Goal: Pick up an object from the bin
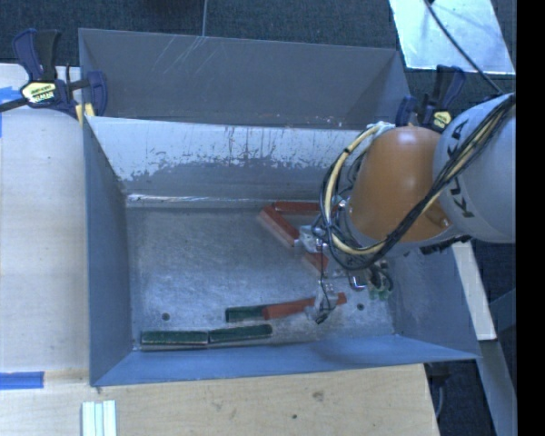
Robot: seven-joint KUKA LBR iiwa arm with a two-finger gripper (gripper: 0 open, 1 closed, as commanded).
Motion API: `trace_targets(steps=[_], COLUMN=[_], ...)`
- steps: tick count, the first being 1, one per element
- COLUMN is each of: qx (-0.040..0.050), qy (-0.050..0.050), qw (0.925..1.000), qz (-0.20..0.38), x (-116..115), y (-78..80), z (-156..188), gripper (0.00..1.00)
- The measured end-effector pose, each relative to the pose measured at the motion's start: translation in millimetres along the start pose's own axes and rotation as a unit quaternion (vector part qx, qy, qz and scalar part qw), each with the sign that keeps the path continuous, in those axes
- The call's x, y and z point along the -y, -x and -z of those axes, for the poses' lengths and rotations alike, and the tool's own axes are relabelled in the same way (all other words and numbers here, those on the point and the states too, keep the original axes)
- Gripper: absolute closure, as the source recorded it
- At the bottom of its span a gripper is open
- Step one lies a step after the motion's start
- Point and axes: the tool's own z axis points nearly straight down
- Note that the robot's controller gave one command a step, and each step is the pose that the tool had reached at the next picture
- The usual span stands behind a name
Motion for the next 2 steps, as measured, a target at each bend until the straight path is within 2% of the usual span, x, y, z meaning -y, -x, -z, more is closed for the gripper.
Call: trace_targets(steps=[1, 2], qx=[0.0005, -0.0055], qy=[0.0, -0.001], qw=[0.9954, 0.9848], qz=[-0.096, -0.174], x=[-34.3, -42.5], y=[-6.8, -20.9], z=[10.6, -52.0], gripper=[0.0, 0.0])
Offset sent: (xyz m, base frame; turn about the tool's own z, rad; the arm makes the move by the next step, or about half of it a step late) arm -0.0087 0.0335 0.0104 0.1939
